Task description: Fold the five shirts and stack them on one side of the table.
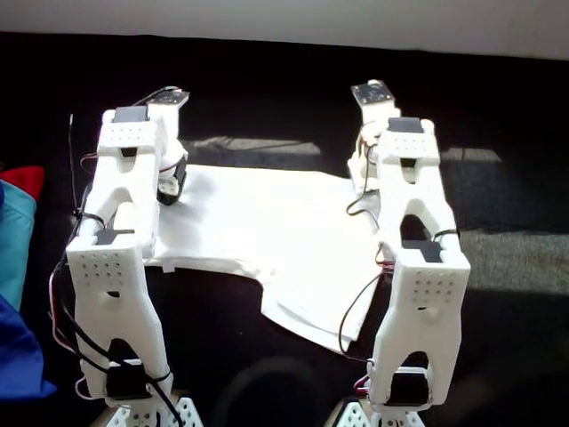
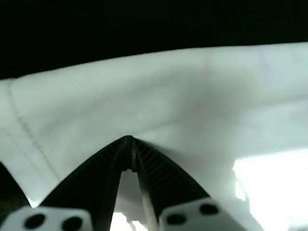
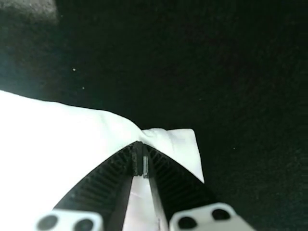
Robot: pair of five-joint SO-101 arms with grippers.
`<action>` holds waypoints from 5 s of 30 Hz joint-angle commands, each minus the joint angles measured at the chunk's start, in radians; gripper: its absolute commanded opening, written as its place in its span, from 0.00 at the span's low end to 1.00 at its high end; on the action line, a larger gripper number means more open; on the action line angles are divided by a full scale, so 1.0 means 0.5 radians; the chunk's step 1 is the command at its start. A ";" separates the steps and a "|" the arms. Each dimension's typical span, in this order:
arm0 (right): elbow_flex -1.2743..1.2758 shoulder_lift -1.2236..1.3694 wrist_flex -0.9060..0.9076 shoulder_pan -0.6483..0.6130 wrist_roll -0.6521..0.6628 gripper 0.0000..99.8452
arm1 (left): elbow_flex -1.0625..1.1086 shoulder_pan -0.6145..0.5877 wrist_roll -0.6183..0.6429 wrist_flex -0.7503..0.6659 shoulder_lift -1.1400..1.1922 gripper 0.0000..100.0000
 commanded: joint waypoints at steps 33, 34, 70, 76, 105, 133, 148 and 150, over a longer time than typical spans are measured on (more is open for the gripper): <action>-0.345 -0.867 0.827 0.020 0.012 0.01 | 0.741 -0.097 -0.009 0.350 -1.103 0.01; -0.345 -0.876 0.870 0.020 0.012 0.01 | 0.931 -0.094 -0.009 0.239 -1.165 0.01; 2.377 -1.996 -0.026 -1.140 0.018 0.01 | 2.104 -0.379 -0.334 -0.844 -1.413 0.01; 2.472 -1.760 -0.324 -1.214 0.015 0.01 | 2.260 -0.379 -0.334 -1.025 -1.432 0.01; 2.604 -2.183 -0.060 -1.395 0.003 0.18 | 2.260 -0.373 -0.334 -1.028 -1.416 0.01; 2.555 -1.435 -0.459 -1.478 -0.160 0.04 | 2.260 -0.373 -0.334 -1.028 -1.416 0.01; 1.981 -1.444 0.075 -1.198 0.083 0.01 | 2.260 -0.373 -0.334 -1.028 -1.416 0.01; 1.840 -1.432 0.130 -1.109 0.224 0.01 | 2.260 -0.373 -0.334 -1.028 -1.416 0.01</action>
